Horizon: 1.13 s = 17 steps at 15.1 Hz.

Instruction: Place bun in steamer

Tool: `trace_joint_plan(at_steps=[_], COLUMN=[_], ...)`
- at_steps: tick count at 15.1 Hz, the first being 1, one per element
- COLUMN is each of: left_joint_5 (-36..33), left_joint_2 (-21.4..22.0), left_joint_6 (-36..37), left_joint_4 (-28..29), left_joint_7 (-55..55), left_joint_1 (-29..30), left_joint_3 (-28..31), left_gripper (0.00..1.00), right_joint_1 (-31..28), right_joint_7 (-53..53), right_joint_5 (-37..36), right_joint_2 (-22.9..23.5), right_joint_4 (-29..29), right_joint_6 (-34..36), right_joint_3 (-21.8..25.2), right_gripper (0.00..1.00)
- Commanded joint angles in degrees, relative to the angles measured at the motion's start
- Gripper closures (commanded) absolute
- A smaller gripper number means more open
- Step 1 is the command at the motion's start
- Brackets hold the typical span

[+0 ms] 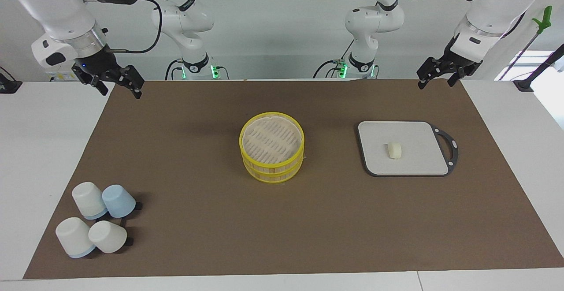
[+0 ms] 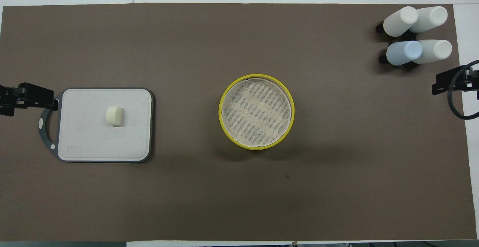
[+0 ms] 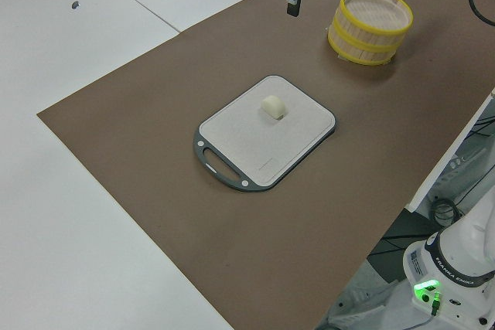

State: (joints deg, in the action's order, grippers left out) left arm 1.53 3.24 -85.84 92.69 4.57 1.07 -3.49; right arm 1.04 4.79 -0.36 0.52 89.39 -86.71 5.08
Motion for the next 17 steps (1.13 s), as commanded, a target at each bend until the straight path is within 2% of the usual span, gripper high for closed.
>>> trace_joint_plan(at_steps=[1,7,9,11,13,15,16,17], left_joint_5=[-0.8,-0.8,-0.8,-0.8,-0.8,-0.7,-0.7,-0.7], left_joint_2=[1.4,2.0,4.8,7.8,7.9,7.7,7.7,7.4], left_joint_6=[0.1,-0.9,-5.9,-11.5,-13.7,-19.7,-23.5,-26.5], left_joint_4=[1.2,2.7,9.1,16.1,19.0,24.0,27.5,30.2], left_joint_7=[0.7,0.7,0.7,0.4,-0.2,-0.2,-0.3,-1.0], left_joint_1=[-0.4,-0.3,-0.3,-0.3,-0.1,-0.1,-0.1,-0.1], left_joint_3=[0.1,0.1,0.1,0.1,0.1,0.0,0.0,0.0], left_gripper=[0.0,0.0,0.0,0.0,0.0,0.0,0.0,0.0], right_joint_1=[-0.6,-0.5,0.6,6.5,14.1,21.0,24.3,27.1], right_joint_7=[-1.6,-1.4,-4.1,-1.6,9.5,21.3,27.1,32.3], right_joint_5=[-1.0,-0.6,-0.1,-0.1,-0.3,-0.1,0.2,1.4], right_joint_2=[-0.3,-0.8,-0.8,0.7,5.8,14.9,19.2,22.0], right_joint_4=[0.4,1.0,0.9,-0.5,-5.1,-13.3,-17.1,-18.5], right_joint_6=[-0.5,0.7,1.3,-1.3,-0.9,0.1,-0.8,-3.9], right_joint_3=[-0.3,-0.5,-1.4,-2.2,-2.4,-2.4,-2.4,-2.4], right_gripper=[0.0,0.0,0.0,0.0,0.0,0.0,0.0,0.0])
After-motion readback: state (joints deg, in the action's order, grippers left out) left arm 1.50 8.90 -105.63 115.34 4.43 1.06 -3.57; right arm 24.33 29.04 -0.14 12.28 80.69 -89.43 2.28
